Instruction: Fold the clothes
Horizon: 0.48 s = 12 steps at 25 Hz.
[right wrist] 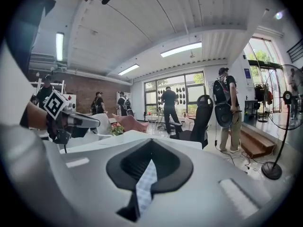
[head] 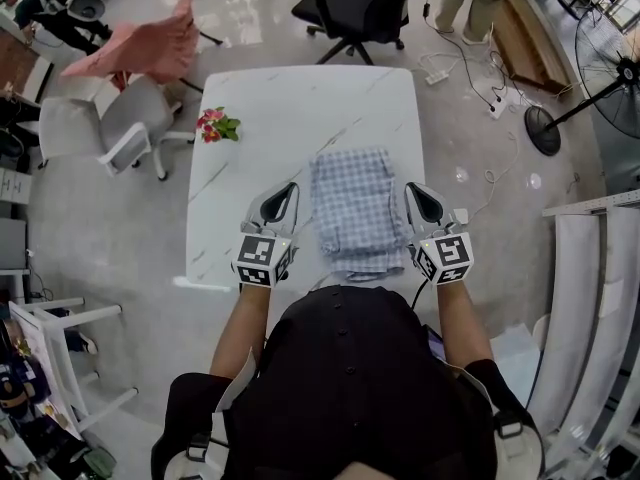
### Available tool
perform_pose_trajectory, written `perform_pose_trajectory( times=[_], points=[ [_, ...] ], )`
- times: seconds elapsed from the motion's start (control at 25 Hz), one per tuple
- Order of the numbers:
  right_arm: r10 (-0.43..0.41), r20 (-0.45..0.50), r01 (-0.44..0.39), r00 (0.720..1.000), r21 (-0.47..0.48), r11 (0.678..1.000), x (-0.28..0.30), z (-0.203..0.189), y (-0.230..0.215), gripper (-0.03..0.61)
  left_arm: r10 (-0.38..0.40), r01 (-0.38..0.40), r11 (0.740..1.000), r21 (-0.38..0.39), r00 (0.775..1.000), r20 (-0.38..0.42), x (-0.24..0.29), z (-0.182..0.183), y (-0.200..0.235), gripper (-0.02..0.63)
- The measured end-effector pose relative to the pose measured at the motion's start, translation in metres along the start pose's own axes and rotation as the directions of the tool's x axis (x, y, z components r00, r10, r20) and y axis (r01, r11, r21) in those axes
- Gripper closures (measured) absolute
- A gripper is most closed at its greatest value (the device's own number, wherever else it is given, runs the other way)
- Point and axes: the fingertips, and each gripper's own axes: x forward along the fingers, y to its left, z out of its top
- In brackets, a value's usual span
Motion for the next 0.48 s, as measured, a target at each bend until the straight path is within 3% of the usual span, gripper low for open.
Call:
perform_pose_trajectory(
  times=[0.48],
  points=[
    [-0.071,0.027,0.071,0.997,0.028,0.997,-0.017,0.002,-0.022,0.575,0.029,-0.029,1.0,-0.005,0.999,0.02,-0.003,0.003,0.005,0.609]
  ],
)
